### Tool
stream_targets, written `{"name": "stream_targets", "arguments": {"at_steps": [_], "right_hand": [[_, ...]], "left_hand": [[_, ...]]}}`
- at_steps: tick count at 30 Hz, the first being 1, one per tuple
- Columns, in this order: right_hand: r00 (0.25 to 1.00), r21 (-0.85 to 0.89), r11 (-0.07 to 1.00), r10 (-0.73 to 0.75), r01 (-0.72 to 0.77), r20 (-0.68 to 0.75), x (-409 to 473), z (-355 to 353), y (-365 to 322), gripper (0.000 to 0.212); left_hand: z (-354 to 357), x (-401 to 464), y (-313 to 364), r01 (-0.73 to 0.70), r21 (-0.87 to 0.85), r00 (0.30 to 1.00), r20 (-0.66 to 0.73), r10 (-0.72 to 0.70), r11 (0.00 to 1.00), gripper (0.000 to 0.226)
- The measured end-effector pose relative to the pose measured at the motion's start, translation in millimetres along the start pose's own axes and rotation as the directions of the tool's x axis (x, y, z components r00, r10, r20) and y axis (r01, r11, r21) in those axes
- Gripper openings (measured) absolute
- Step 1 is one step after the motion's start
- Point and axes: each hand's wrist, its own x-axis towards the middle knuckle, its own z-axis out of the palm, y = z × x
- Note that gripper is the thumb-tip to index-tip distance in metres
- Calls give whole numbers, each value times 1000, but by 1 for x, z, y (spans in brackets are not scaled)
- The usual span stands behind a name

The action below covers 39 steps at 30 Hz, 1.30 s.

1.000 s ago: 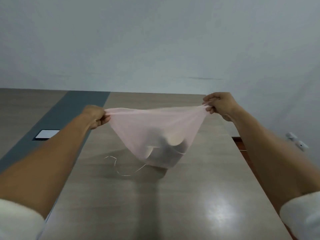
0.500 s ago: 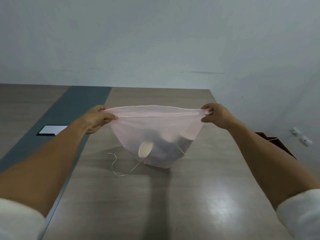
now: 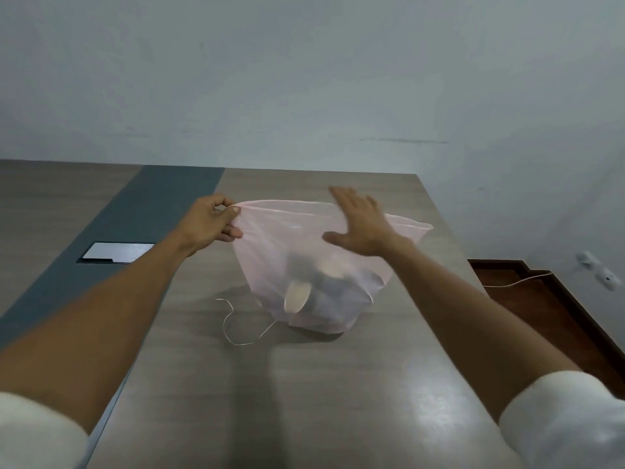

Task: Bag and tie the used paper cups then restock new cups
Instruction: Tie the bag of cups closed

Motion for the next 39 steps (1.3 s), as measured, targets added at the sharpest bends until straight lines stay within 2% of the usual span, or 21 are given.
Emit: {"name": "stream_targets", "arguments": {"at_steps": [2,4,7,9,11,12,14,15,17,19,20,22,24,26,27,29,31,32,34,36,39], "right_hand": [[999,58,998,32,-34,42,7,19,-18,59],[995,186,980,84,-71,-60,10,26,-19,23],[996,311,950,47,-22,-74,10,27,-17,24],[997,315,949,42,-21,-63,10,27,-19,31],[998,398,916,66,-52,-21,14,27,-24,35],[996,452,888,85,-81,12,16,26,-27,35],[989,538,830,115,-149,96,19,23,-31,32],[982,573,798,125,-183,140,20,21,-31,31],[960,639,720,149,-269,236,20,16,-30,31],[940,668,665,177,-334,293,18,16,-26,30],[947,655,686,184,-317,265,14,17,-22,24],[981,575,795,136,-193,140,3,26,-15,18],[1000,355,935,3,-14,30,-11,40,-7,30],[988,137,978,-157,157,-7,-21,51,-3,20],[983,100,978,-184,184,-1,-23,53,-3,23],[995,180,980,-92,83,42,-20,50,-3,33],[995,303,952,21,-50,96,-15,46,-1,36],[996,280,959,20,-45,89,-14,46,0,34],[997,98,992,-74,75,-16,-22,53,1,25],[982,-55,984,-172,169,-79,-29,63,2,20],[999,51,998,-42,43,-17,-27,69,-2,33]], "left_hand": [[-5,1,-2,11,-1,1000,5,-11,1000,23],[-12,0,-6,51,9,999,-10,-51,999,30],[-18,-1,-16,114,50,989,-100,-109,992,36],[-13,1,-19,123,371,962,-271,-20,920,31],[6,-1,-12,103,655,899,-383,211,748,38],[21,-2,-6,-14,716,889,-311,337,698,50],[60,-5,7,-358,725,874,40,483,588,62],[81,-6,10,-471,703,851,202,485,533,60],[115,-7,11,-540,702,823,325,465,464,47],[130,-8,11,-515,720,837,304,455,466,29],[135,-7,10,-504,717,845,295,446,481,24],[141,-5,7,-461,686,878,262,400,563,23],[144,1,7,-340,661,938,189,290,669,27],[143,4,6,-293,632,956,182,231,718,28],[141,4,3,-336,623,942,225,250,706,26],[138,2,-2,-489,630,872,360,332,603,22],[137,2,-7,-546,662,838,428,338,514,25],[139,4,-9,-515,673,857,406,317,531,29],[140,10,-10,-354,668,933,300,199,654,34],[140,14,-12,-258,649,958,265,105,715,35],[136,6,-16,-397,653,915,336,224,645,24]]}}
